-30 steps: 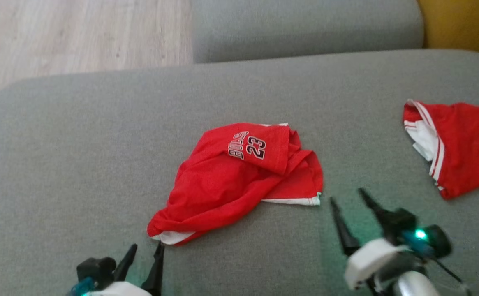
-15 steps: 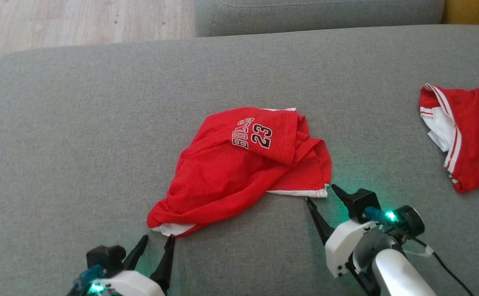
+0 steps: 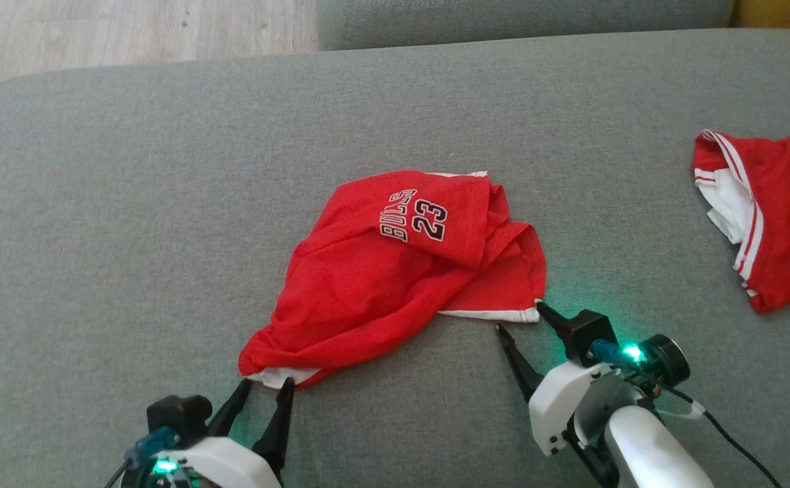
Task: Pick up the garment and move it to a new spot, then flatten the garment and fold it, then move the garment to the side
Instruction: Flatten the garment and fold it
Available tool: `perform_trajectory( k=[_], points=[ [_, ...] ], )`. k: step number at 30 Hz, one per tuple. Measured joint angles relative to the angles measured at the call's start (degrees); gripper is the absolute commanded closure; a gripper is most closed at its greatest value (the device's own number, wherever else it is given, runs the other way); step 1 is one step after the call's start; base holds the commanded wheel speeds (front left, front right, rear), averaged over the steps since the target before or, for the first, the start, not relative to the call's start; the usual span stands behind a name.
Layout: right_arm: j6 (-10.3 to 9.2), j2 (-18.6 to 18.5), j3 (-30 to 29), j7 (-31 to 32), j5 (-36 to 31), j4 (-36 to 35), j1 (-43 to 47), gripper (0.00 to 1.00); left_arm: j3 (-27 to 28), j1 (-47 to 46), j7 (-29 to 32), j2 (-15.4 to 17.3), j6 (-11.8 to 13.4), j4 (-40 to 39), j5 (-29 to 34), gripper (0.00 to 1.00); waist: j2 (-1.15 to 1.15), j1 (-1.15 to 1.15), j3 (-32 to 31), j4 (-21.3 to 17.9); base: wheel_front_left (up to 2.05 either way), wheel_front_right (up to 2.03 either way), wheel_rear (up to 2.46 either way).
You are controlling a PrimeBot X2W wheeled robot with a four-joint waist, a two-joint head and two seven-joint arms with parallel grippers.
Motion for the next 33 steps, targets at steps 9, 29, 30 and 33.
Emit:
perform_trajectory(
  k=[9, 29, 30, 33],
  points=[
    [0.00, 0.00, 1.33, -0.77, 0.16, 0.93, -1.21, 0.00, -0.79, -2.08, -0.65, 0.03, 0.00, 1.01, -0.60, 0.00, 0.00, 0.00, 0.78, -0.32, 0.00, 0.00, 0.00],
    [0.00, -1.00, 2.67, 0.88, 11.06, -2.50, -2.91, 1.00, -5.05, -4.20, -1.33, 2.46, -0.51, -1.49, -10.43, 1.00, 0.00, 0.00, 0.30, -1.80, 0.00, 0.00, 0.00],
    [0.00, -1.58, 2.35, 1.58, 12.71, -5.09, -2.24, 1.00, -5.01, -3.86, -0.76, 3.15, -0.51, -3.58, -11.70, 1.00, 0.00, 0.00, 0.07, -2.00, 0.00, 0.00, 0.00],
    [0.00, -4.22, 0.58, 5.53, 19.62, -15.33, 0.77, 1.00, -4.64, -2.01, 2.22, 5.49, -0.51, -12.14, -16.72, 1.00, 0.00, 0.00, -0.73, -2.64, 0.00, 0.00, 0.00]
  ],
)
